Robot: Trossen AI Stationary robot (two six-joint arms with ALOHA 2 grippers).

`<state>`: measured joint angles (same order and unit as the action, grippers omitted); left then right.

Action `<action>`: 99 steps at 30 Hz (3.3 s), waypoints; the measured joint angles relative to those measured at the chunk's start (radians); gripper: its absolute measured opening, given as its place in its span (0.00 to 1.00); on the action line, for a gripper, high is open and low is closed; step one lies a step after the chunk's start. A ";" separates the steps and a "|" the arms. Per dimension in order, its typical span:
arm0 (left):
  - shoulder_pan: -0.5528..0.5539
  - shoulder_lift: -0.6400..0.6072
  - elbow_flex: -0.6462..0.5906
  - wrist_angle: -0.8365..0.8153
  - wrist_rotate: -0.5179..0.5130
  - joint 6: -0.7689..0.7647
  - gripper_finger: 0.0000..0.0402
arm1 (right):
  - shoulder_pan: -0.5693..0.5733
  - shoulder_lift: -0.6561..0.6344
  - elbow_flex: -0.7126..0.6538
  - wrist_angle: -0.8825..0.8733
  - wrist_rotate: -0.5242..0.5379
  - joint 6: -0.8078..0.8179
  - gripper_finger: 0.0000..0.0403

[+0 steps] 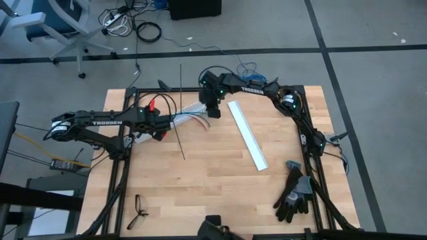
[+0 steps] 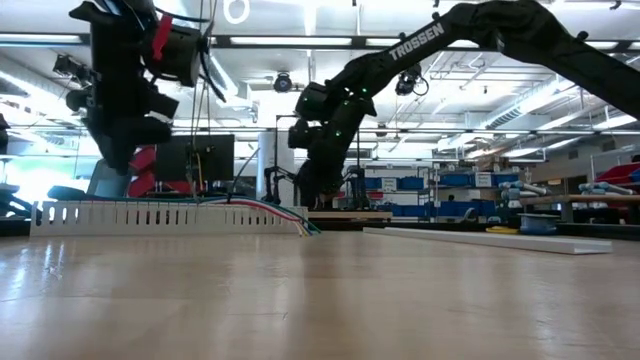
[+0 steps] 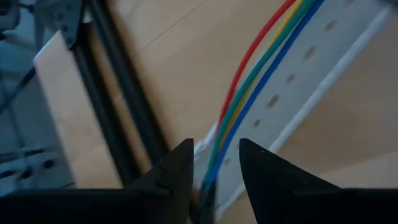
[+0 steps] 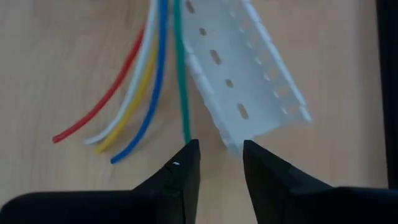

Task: Ziptie cables
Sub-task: Put the ziptied cables into the white cable duct

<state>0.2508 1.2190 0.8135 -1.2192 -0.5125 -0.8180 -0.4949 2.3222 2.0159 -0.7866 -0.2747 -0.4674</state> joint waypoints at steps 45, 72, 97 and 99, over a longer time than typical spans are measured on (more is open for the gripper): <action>0.085 0.000 0.000 0.291 -0.119 0.168 0.34 | -0.188 -0.273 -0.430 0.067 -0.041 0.112 0.00; 0.382 0.162 -0.001 0.686 0.241 0.309 0.34 | 0.018 -0.690 -1.271 0.897 -0.084 0.396 0.00; 0.496 0.209 -0.001 0.578 0.429 0.238 0.34 | 0.022 -0.689 -1.269 0.949 -0.082 0.379 0.00; 0.496 0.209 -0.001 0.577 0.445 0.237 0.34 | 0.022 -0.689 -1.269 0.950 -0.082 0.379 0.00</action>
<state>0.7464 1.4281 0.8127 -0.6419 -0.0675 -0.5806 -0.4732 1.6329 0.7467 0.1631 -0.3569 -0.0883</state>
